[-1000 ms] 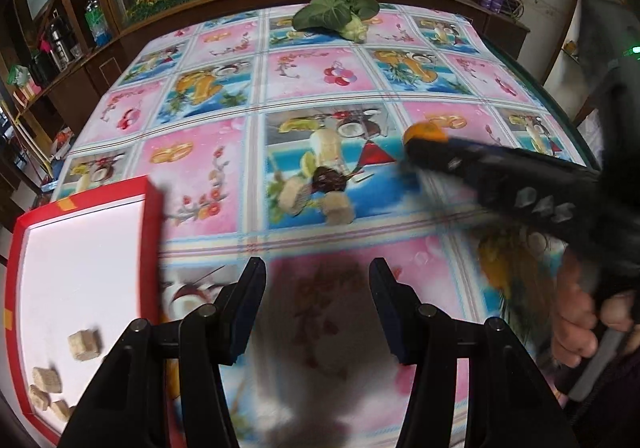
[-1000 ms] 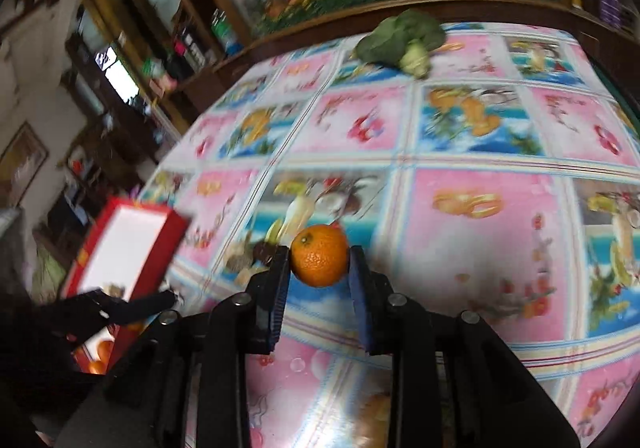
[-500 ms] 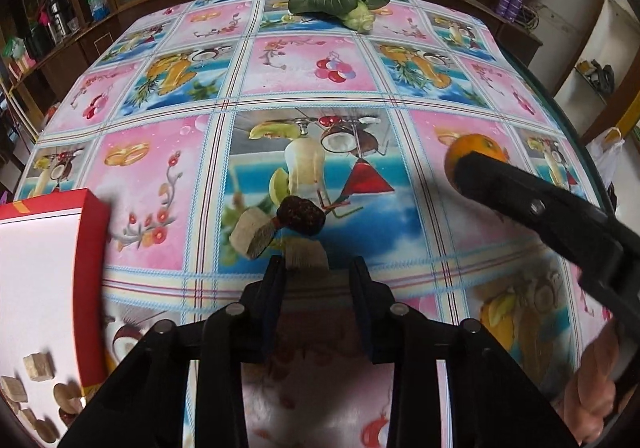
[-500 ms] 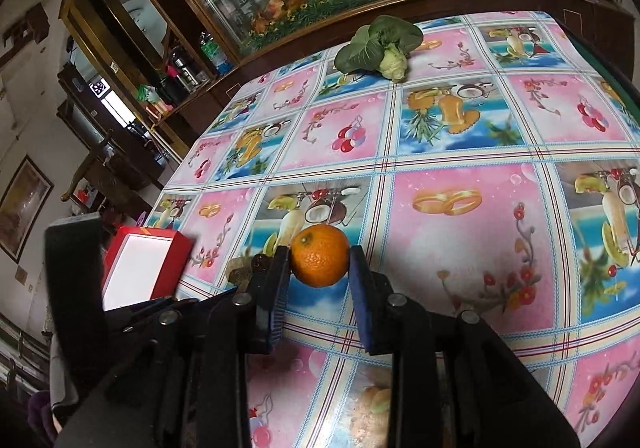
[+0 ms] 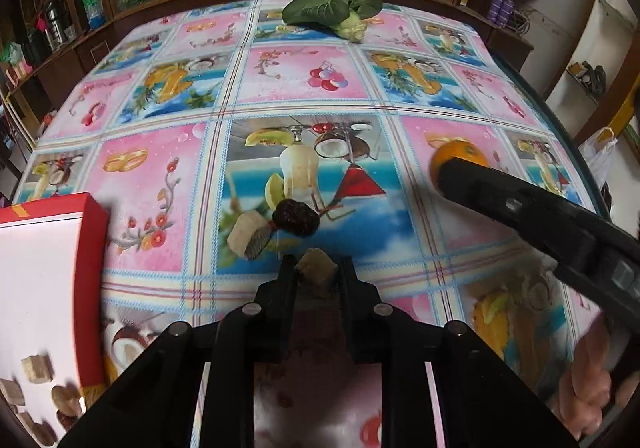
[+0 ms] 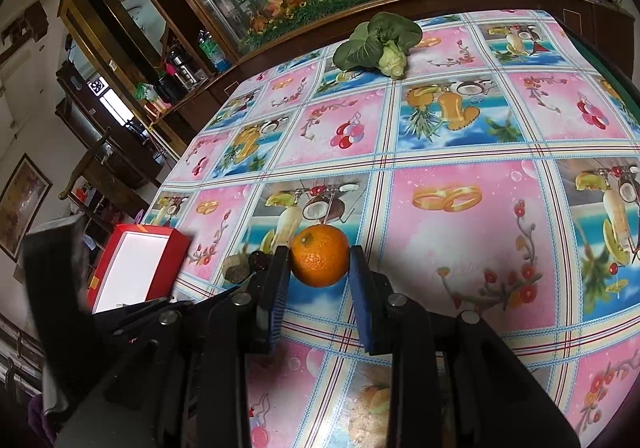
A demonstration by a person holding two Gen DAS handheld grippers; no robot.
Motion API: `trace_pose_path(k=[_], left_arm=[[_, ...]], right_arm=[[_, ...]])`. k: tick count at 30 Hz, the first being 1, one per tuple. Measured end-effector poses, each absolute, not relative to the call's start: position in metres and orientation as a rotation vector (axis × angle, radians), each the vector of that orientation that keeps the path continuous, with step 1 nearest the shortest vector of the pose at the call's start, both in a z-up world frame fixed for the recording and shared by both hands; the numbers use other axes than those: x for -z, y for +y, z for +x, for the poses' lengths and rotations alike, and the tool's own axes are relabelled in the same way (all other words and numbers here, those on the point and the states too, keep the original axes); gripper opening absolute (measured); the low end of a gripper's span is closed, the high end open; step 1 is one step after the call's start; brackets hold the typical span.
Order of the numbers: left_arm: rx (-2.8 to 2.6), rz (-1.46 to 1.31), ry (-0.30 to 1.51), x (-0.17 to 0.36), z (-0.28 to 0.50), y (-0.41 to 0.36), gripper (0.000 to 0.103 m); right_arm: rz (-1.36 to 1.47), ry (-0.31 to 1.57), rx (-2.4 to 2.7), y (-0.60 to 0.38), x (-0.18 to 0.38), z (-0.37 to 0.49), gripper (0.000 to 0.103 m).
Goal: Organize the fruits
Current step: 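Grasp a mandarin orange with the right tool while the left grasps a rice cake, then carry the orange and rice cake over the red-rimmed tray with both tools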
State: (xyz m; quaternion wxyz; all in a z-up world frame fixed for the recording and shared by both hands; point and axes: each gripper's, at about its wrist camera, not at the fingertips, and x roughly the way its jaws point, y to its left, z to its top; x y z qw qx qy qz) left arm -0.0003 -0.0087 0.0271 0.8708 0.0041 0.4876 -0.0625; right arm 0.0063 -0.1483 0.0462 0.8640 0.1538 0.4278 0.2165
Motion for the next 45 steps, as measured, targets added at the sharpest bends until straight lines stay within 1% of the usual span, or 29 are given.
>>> trace_pose_path(k=[15,25,45], left_arm=[[0.010,0.106,0.803,-0.083,-0.057,0.012,0.020],[-0.050,0.092,0.756,-0.095,-0.075,0.036,0.020],[-0.157,0.037,0.703,-0.103,-0.101,0.088,0.019]], right_arm=[[0.256,0.738,-0.558,-0.125,-0.065,-0.020,0.032],[0.199,0.701,-0.549,-0.114,-0.063,-0.027,0.032],[0.153,0.709,-0.478,-0.113,-0.052,-0.026,0.031]])
